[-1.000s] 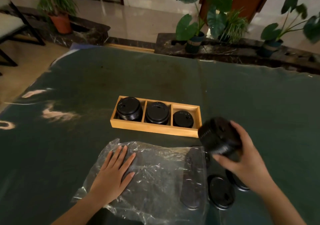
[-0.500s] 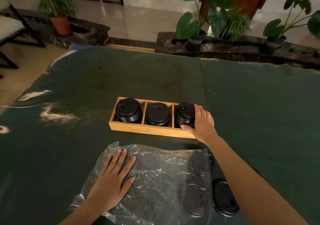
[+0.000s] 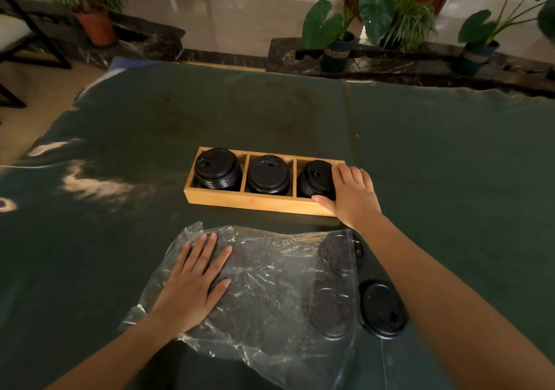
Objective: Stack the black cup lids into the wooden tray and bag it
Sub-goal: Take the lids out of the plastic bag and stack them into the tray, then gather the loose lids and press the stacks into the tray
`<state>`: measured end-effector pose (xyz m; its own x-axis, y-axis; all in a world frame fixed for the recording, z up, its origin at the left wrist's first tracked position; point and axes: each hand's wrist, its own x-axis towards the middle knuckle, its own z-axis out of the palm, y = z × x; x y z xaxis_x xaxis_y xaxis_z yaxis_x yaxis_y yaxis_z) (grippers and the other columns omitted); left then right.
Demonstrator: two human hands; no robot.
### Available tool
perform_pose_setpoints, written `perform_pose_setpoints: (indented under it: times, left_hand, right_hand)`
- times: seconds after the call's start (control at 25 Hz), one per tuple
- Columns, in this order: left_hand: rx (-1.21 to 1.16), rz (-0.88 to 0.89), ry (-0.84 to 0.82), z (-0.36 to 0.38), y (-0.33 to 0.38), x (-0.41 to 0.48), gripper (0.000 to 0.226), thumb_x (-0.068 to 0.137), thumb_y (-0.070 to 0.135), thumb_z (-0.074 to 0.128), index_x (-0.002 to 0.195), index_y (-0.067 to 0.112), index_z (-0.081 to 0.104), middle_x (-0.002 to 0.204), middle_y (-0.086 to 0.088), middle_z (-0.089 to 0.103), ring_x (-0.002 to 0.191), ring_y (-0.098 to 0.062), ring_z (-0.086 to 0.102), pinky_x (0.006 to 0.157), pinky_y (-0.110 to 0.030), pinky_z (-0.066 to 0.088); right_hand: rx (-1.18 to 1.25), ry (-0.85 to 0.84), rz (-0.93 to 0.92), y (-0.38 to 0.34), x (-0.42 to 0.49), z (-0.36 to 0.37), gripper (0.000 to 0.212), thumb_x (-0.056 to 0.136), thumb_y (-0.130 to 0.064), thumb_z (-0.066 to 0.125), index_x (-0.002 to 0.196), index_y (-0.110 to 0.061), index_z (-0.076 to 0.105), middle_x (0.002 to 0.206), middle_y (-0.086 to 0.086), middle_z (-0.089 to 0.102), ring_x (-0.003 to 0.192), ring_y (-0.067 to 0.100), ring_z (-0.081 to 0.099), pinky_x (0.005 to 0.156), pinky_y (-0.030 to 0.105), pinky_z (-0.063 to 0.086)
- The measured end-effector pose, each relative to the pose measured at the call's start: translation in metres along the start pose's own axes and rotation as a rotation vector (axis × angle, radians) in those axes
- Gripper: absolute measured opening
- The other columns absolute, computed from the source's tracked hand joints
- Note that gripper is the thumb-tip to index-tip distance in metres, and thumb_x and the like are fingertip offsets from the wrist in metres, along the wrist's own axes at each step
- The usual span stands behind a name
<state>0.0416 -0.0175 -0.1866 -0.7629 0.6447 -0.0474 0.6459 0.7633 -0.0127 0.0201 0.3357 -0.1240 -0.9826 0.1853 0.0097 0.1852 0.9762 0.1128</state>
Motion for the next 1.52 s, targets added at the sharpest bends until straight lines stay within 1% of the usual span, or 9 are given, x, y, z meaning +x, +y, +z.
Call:
perform_pose_setpoints:
  times: [0.24, 0.4, 0.52, 0.68, 0.84, 0.92, 1.0, 1.24, 1.52]
  left_hand:
    - [0.088, 0.002, -0.063, -0.008, 0.005, 0.003, 0.064, 0.094, 0.052, 0.002, 0.143, 0.018, 0.027, 0.15, -0.017, 0.03, 0.139, -0.035, 0.021, 0.118, -0.047, 0.01]
    - [0.186, -0.01, -0.211, -0.027, 0.007, 0.007, 0.072, 0.087, 0.061, -0.007, 0.146, 0.024, 0.012, 0.155, -0.014, 0.017, 0.144, -0.032, 0.01, 0.116, -0.047, 0.007]
    - [0.24, -0.003, -0.305, -0.048, 0.01, 0.02, 0.067, 0.087, 0.063, 0.02, 0.146, 0.03, 0.015, 0.157, -0.012, 0.014, 0.144, -0.029, 0.008, 0.116, -0.048, 0.001]
    - [0.212, -0.069, -0.435, -0.098, 0.034, 0.051, 0.055, 0.086, 0.052, 0.042, 0.133, 0.025, 0.042, 0.138, -0.009, 0.04, 0.126, -0.031, 0.038, 0.106, -0.046, 0.032]
    - [0.082, -0.062, -0.057, -0.147, 0.089, 0.088, 0.033, 0.089, 0.023, 0.044, 0.12, 0.012, 0.051, 0.112, -0.01, 0.059, 0.103, -0.027, 0.056, 0.083, -0.041, 0.051]
    - [-0.079, 0.038, 0.155, -0.16, 0.133, 0.108, 0.032, 0.088, 0.019, 0.046, 0.118, 0.011, 0.055, 0.107, -0.011, 0.064, 0.1, -0.029, 0.058, 0.079, -0.042, 0.051]
    - [-0.272, 0.149, 0.198, -0.16, 0.184, 0.124, 0.033, 0.086, 0.017, 0.048, 0.118, 0.011, 0.057, 0.108, -0.012, 0.065, 0.103, -0.031, 0.058, 0.083, -0.042, 0.05]
    - [-0.261, 0.265, -0.099, -0.102, 0.273, 0.144, 0.042, 0.088, 0.016, 0.049, 0.129, 0.005, 0.047, 0.128, -0.016, 0.054, 0.121, -0.033, 0.044, 0.101, -0.041, 0.04]
    - [-0.005, -0.013, -0.304, -0.055, 0.262, 0.137, 0.066, 0.09, 0.031, 0.047, 0.145, 0.013, 0.016, 0.154, -0.018, 0.014, 0.14, -0.042, 0.013, 0.11, -0.055, 0.025]
  right_hand:
    - [0.058, -0.015, -0.02, -0.007, 0.002, -0.001, 0.09, 0.085, -0.067, 0.033, 0.147, -0.008, 0.007, 0.15, 0.013, 0.027, 0.136, 0.031, 0.025, 0.117, 0.046, 0.015]
    - [0.158, -0.07, 0.002, -0.008, 0.0, 0.0, 0.09, 0.085, -0.067, 0.037, 0.148, -0.01, 0.006, 0.154, 0.013, 0.019, 0.138, 0.033, 0.022, 0.117, 0.048, 0.015]
    - [0.314, -0.042, 0.006, -0.002, -0.003, -0.009, 0.085, 0.086, -0.063, 0.04, 0.148, -0.011, 0.012, 0.155, 0.015, 0.019, 0.139, 0.034, 0.021, 0.114, 0.048, 0.019]
    - [0.309, -0.129, 0.019, 0.028, -0.02, -0.014, 0.071, 0.091, -0.056, 0.039, 0.143, -0.011, 0.024, 0.149, 0.013, 0.03, 0.137, 0.033, 0.024, 0.11, 0.047, 0.025]
    - [0.334, -0.158, 0.096, 0.071, -0.059, -0.008, 0.073, 0.092, -0.053, 0.038, 0.148, -0.013, 0.013, 0.155, 0.01, 0.021, 0.141, 0.031, 0.017, 0.112, 0.048, 0.023]
    - [0.319, -0.196, 0.133, 0.091, -0.081, -0.004, 0.072, 0.093, -0.053, 0.038, 0.148, -0.012, 0.015, 0.154, 0.011, 0.022, 0.141, 0.031, 0.017, 0.112, 0.047, 0.022]
    - [0.329, -0.229, 0.19, 0.107, -0.105, 0.002, 0.071, 0.093, -0.052, 0.038, 0.147, -0.011, 0.016, 0.153, 0.011, 0.022, 0.14, 0.032, 0.017, 0.112, 0.046, 0.021]
    - [0.387, -0.279, 0.271, 0.129, -0.172, 0.015, 0.076, 0.091, -0.054, 0.042, 0.148, -0.012, 0.014, 0.154, 0.011, 0.02, 0.14, 0.032, 0.016, 0.113, 0.045, 0.018]
    - [0.541, -0.219, 0.212, 0.124, -0.212, 0.038, 0.09, 0.081, -0.048, 0.063, 0.148, -0.014, 0.013, 0.154, 0.006, 0.021, 0.141, 0.026, 0.014, 0.114, 0.042, 0.018]
